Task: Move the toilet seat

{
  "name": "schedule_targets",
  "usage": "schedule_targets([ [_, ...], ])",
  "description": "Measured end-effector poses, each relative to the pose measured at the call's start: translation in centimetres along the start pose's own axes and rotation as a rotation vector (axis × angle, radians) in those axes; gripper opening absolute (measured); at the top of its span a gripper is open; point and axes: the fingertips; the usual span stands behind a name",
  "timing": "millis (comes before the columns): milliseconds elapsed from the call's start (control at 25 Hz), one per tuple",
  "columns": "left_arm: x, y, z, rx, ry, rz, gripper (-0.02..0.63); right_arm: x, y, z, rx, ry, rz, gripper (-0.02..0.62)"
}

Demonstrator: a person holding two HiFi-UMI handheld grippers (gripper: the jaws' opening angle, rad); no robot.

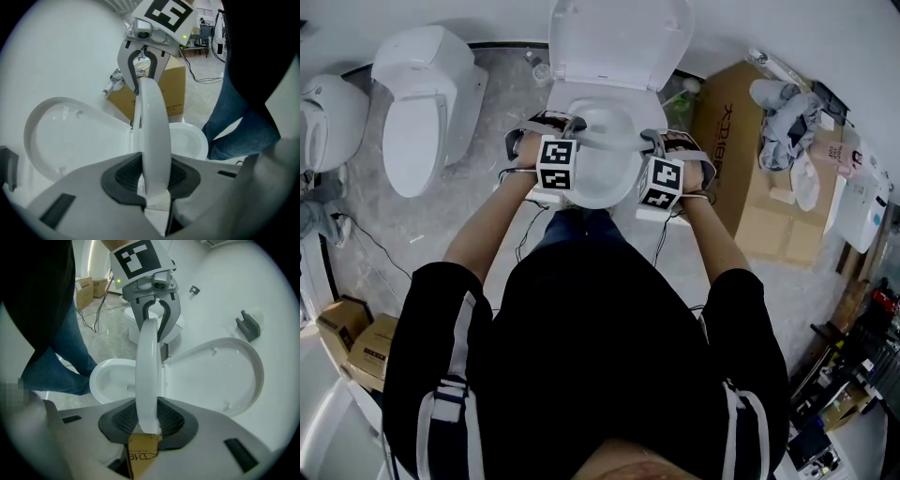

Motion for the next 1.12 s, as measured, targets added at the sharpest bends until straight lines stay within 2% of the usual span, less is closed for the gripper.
schedule_targets([
  [720,5.1,-0.4,-1.3,-0.007,-0.068,-0.045,0.094,-5.7,-0.1,-0.7,-0.010,0.060,0.069,0.115],
  [1120,8.7,-0.8,-1.7,0.012,-0.088,-0.040,0.086,-9.6,-0.3,-0.6,-0.026,0.082,0.119,0.112],
])
Point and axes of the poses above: the fingertips, and each gripper's own axes: z forward along the fingers, x to its left, y out of its top, and after that the axes turned 3 degrees about -y, right-handed
